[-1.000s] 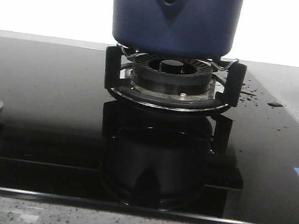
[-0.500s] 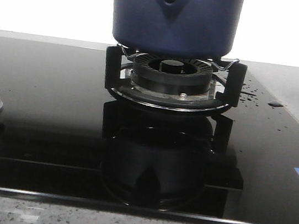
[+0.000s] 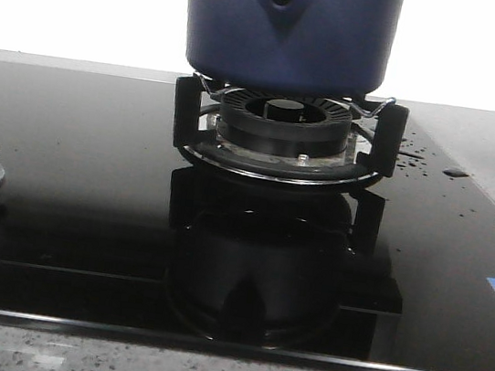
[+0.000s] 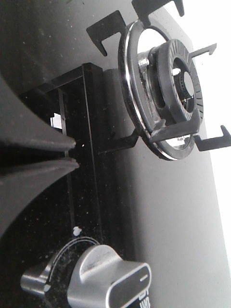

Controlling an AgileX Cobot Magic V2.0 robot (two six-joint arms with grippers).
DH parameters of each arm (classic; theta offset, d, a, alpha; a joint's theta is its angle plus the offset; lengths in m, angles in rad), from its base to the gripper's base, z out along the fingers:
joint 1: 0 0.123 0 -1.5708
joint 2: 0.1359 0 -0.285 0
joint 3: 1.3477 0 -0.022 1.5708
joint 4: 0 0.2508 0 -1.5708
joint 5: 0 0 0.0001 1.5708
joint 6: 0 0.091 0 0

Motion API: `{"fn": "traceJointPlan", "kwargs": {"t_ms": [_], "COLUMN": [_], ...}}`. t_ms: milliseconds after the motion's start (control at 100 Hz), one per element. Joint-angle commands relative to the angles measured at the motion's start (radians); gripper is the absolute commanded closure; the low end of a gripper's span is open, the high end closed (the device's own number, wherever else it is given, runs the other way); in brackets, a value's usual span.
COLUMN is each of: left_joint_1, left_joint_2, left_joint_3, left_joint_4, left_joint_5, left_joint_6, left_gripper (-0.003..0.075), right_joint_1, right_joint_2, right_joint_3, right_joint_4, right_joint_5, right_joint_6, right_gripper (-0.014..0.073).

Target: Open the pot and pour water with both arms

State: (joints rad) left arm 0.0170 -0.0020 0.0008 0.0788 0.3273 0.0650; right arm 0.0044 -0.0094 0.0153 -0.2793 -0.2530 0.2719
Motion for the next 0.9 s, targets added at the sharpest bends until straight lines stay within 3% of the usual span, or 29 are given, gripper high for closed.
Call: {"fn": "traceJointPlan", "kwargs": {"t_ms": [0, 90, 280, 370, 560, 680, 890], "left_joint_1": [0.000, 0.000, -0.002, -0.002, -0.002, -0.002, -0.002], "left_joint_2": [-0.032, -0.032, -0.032, -0.032, -0.032, -0.032, 0.014], "left_joint_3": [0.047, 0.047, 0.045, 0.045, 0.041, 0.032, -0.060], "left_joint_4": [-0.001, -0.066, -0.721, -0.940, -1.310, -1.317, -1.154], "left_joint_5": [-0.064, -0.147, -0.466, -0.574, -0.628, -0.558, -0.235], "left_joint_6": [-0.011, -0.011, -0.011, -0.011, -0.011, -0.011, -0.011], "left_gripper": [0.0741, 0.0741, 0.0741, 0.0741, 0.0741, 0.0741, 0.0741], "right_joint_1": [-0.005, -0.005, -0.005, -0.005, -0.005, -0.005, -0.004], "right_joint_2": [-0.020, -0.020, -0.020, -0.020, -0.020, -0.015, 0.124], "right_joint_3": [0.024, 0.024, 0.024, 0.003, -0.099, -0.185, -0.397], "right_joint_4": [0.006, 0.054, 0.300, 0.382, 0.399, 0.405, 0.409], "right_joint_5": [-0.057, 0.020, 0.096, 0.151, 0.347, 0.461, 0.801], "right_joint_6": [-0.001, -0.001, -0.001, -0.001, -0.001, -0.001, -0.001], "right_gripper": [0.0665, 0.0665, 0.0664, 0.0664, 0.0664, 0.0664, 0.0665]}}
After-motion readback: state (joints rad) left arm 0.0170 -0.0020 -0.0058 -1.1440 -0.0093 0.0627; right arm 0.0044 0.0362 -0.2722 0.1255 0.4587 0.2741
